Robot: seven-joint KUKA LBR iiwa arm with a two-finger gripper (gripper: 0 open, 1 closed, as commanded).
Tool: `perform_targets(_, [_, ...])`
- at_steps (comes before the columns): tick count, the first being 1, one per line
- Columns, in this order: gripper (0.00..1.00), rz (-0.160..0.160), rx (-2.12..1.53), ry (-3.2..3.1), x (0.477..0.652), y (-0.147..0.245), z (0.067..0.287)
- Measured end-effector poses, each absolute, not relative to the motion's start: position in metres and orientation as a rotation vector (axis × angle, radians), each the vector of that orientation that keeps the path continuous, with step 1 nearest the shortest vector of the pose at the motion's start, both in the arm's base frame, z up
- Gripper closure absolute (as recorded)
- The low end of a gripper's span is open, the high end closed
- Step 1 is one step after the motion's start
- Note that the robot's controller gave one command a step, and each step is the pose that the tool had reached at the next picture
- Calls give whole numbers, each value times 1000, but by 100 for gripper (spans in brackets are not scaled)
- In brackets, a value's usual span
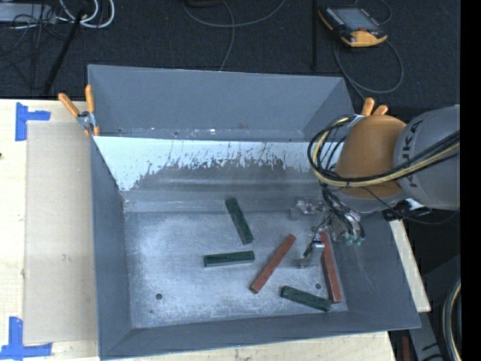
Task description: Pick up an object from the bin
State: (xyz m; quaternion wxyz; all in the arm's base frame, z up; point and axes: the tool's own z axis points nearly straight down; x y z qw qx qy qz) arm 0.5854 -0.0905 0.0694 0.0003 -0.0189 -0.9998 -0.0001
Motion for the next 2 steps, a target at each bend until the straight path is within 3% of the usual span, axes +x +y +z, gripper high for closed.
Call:
perform_targets(1, [0,-4,383,-3116,578,-37,69])
perform_targets(2, [100,-1,383,-3116,578,-38,70])
